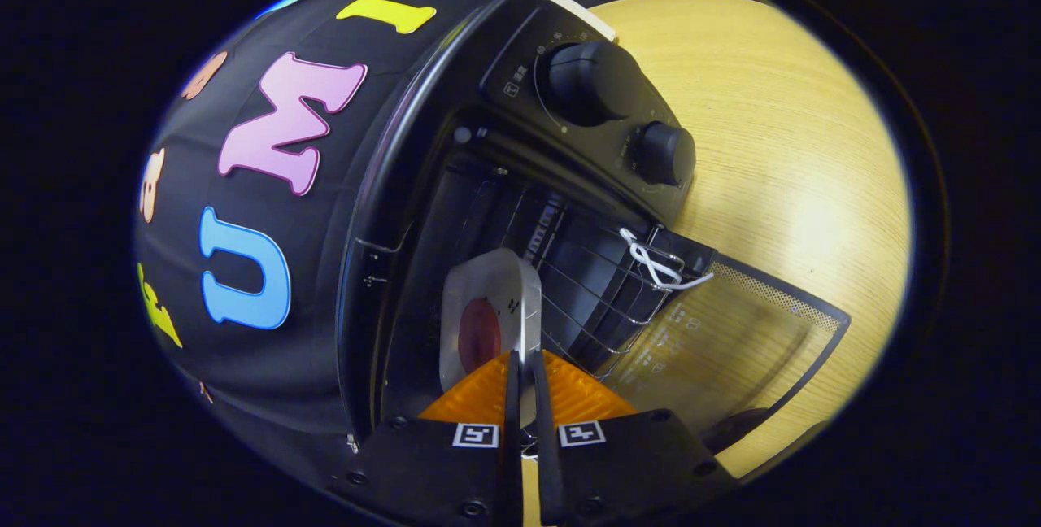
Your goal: Open the toaster oven, put the food inside, and close the toaster oven door.
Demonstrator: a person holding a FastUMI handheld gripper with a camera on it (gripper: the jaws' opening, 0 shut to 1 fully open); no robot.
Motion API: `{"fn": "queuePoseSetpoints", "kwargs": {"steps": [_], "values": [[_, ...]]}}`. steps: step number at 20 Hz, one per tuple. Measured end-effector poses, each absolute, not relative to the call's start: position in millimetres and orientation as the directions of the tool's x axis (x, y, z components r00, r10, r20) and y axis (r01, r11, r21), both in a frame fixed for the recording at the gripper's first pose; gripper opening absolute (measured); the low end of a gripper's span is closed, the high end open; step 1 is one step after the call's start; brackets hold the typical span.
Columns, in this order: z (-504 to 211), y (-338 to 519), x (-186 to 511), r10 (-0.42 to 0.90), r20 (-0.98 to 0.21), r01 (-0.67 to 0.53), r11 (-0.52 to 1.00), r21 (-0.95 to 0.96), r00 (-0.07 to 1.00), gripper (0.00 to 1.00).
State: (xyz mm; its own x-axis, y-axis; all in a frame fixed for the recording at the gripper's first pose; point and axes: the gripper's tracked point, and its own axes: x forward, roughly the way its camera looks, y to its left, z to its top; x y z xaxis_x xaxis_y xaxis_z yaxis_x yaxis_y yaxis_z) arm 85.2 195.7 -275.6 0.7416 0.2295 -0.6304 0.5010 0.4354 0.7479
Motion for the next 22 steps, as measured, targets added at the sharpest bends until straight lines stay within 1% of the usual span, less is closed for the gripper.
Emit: {"fn": "queuePoseSetpoints", "kwargs": {"steps": [1,2,4,5,6,8,11,15,18,22], "values": [[-281.0,202.8,88.4,0.245,-0.622,0.486,0.442,0.754,0.743,0.16],[-271.4,201.0,80.9,0.261,-0.613,0.470,0.447,0.761,0.746,0.20],[-264.6,203.5,78.5,0.297,-0.587,0.436,0.444,0.783,0.753,0.71],[-265.3,201.2,76.6,0.290,-0.598,0.441,0.457,0.773,0.748,0.97],[-264.4,194.2,73.2,0.275,-0.607,0.446,0.471,0.761,0.746,0.99],[-257.6,188.9,67.8,0.269,-0.599,0.427,0.492,0.759,0.754,0.99],[-255.8,191.6,46.8,0.319,-0.609,0.385,0.544,0.745,0.726,0.99],[-253.8,190.8,18.0,0.354,-0.620,0.329,0.610,0.720,0.700,0.98],[-250.4,199.7,-7.1,0.420,-0.625,0.217,0.689,0.692,0.658,0.99],[-246.5,199.7,-32.2,0.446,-0.630,0.043,0.794,0.606,0.636,0.99]]}}
